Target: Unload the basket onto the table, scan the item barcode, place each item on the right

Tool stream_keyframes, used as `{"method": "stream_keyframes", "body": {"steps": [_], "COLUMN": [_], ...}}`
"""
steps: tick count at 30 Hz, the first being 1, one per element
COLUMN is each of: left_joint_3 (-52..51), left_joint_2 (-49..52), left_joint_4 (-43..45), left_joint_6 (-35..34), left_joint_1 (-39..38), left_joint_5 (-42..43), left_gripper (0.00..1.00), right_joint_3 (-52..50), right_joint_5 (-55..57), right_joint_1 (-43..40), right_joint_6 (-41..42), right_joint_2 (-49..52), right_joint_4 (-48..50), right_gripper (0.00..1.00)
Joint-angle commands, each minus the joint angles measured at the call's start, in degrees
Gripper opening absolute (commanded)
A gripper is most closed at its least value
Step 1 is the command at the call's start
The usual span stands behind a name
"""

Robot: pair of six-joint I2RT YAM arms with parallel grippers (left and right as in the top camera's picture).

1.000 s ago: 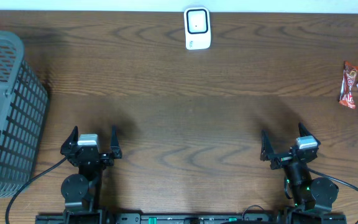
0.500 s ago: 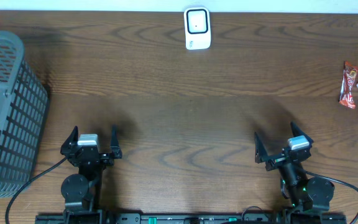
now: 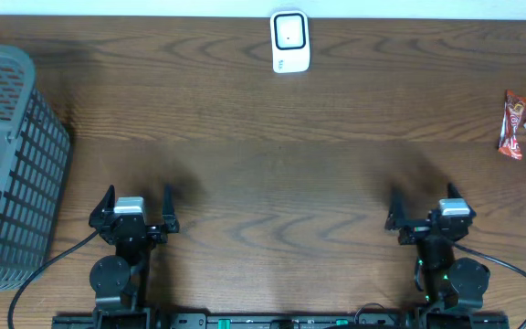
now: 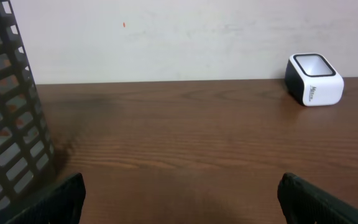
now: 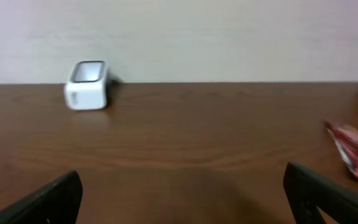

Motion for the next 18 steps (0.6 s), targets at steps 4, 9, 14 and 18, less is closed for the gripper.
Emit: {"method": "stream_keyframes", "body": {"steps": [4, 9, 14, 18], "left_joint_3": [-0.6, -0.6, -0.6, -0.6], "left_joint_2": [-0.4, -0.4, -0.4, -0.4], "left_joint_4": [-2.5, -2.5, -2.5, -2.5], "left_joint_6": [0.5, 0.5, 0.5, 0.5], "left_joint_1": [0.2, 0.2, 0.2, 0.2], "left_joint_5": [2.3, 2.3, 2.2, 2.3], "left_gripper": [0.98, 0.98, 0.98, 0.98], "right_joint_3": [-0.1, -0.1, -0.1, -0.1], "right_joint_5": [5.3, 4.3, 4.3, 4.3], "right_joint_1": [0.4, 0.4, 0.4, 0.4], "right_joint_6": [2.4, 2.4, 2.4, 2.4], "right_joint_2": [-0.3, -0.3, -0.3, -0.3], "right_joint_4": [-0.7, -0.5, -0.5, -0.5], "right_gripper": [0.99, 0.99, 0.99, 0.99]}}
